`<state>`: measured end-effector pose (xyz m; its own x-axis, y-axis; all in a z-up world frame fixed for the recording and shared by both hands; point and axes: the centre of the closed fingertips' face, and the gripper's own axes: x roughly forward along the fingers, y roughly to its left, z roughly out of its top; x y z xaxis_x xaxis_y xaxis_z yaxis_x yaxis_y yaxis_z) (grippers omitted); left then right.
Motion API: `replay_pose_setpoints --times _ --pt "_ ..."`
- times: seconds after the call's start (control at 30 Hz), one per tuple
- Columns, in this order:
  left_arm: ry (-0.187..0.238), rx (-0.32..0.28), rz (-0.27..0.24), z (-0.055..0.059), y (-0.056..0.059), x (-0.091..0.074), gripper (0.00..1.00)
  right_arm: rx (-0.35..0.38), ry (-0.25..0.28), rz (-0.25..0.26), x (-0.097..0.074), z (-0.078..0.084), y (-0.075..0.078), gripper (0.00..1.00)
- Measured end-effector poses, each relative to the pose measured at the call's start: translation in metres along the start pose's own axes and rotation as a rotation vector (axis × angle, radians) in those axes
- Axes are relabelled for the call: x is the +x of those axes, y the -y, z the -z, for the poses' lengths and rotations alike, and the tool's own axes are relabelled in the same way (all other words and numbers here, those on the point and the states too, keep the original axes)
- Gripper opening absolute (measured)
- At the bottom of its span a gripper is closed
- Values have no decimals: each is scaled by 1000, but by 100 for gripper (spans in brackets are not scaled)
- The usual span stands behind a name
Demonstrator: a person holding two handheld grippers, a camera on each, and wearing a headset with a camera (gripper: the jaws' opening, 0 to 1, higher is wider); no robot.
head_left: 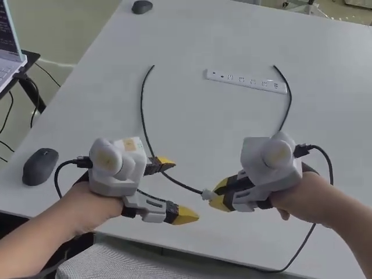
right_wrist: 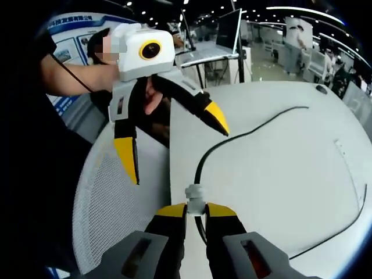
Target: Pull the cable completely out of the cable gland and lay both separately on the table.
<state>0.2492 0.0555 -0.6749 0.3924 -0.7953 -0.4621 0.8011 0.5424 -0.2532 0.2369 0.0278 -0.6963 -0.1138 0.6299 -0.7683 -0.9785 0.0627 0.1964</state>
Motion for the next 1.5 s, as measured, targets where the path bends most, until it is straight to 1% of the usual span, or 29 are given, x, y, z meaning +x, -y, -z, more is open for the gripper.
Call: replay_pose_setpoints --times 0.03,0.17,0.3,0.37,0.47,0.57,0.67,0.83,1.03,1.23,1.33,1.5 --pt "0 0 3 -1 0 1 78 -8 -3 -4 -1 -1 -1 7" --pt "-13 7 20 -2 1 6 74 -78 -18 -10 -3 -3 -5 7" --pt "-20 6 47 -2 5 10 67 -142 -35 0 -7 -2 -3 6" --pt "-19 3 63 -2 8 12 62 -150 -34 -1 -8 -2 -3 6" --pt "-17 2 69 -3 9 17 62 -172 -31 0 -10 -2 -3 7" --pt "-18 -2 88 -3 13 22 56 -206 -35 4 -11 -2 -4 7" --pt "-29 -1 106 -1 16 27 49 -226 -37 5 -12 -1 -5 7" --pt "-21 1 120 -4 19 29 43 -247 -37 11 -13 1 -4 7" --pt "-20 3 141 -5 24 31 33 -264 -33 5 -14 2 -6 7" --pt "-20 10 157 -4 27 34 28 -279 -29 3 -14 4 -6 7" --pt "-15 19 163 -5 29 35 26 -287 -30 -7 -15 5 -7 7" --pt "-20 23 168 -4 29 36 24 -298 -33 -14 -14 6 -7 7"
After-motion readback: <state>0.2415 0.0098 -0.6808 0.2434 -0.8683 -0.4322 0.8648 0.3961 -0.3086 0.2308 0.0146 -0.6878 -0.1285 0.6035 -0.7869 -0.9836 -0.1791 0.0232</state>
